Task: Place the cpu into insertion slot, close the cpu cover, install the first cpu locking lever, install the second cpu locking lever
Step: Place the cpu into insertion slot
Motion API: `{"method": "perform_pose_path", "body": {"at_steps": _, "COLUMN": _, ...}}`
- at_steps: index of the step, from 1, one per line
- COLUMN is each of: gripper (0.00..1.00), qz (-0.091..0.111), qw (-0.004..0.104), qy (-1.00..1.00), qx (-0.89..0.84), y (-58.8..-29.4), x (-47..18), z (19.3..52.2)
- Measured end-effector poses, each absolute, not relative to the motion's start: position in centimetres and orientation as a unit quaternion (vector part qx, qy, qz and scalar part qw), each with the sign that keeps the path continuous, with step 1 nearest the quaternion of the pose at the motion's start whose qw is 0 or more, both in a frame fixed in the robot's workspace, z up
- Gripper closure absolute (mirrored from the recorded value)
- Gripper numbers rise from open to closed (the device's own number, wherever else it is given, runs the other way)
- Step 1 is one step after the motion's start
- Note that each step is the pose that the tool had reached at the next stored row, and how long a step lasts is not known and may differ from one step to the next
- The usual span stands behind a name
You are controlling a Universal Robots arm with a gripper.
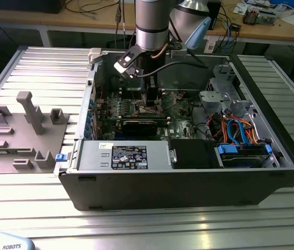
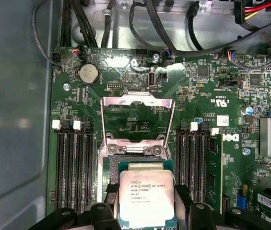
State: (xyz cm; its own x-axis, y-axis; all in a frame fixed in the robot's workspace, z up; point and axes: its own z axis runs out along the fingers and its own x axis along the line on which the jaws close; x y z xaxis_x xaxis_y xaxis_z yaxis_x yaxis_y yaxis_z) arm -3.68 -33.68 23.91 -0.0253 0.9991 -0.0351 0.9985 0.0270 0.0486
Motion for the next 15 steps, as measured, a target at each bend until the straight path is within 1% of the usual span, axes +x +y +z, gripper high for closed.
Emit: {"method": "perform_pose_path", "body": {"at_steps": 15, "gripper": 0.46, "qz": 0.005, "qw": 0.03, "qy": 0.716, "qx": 0.697, "y": -33.68, "x": -3.68, "z": 23.53}}
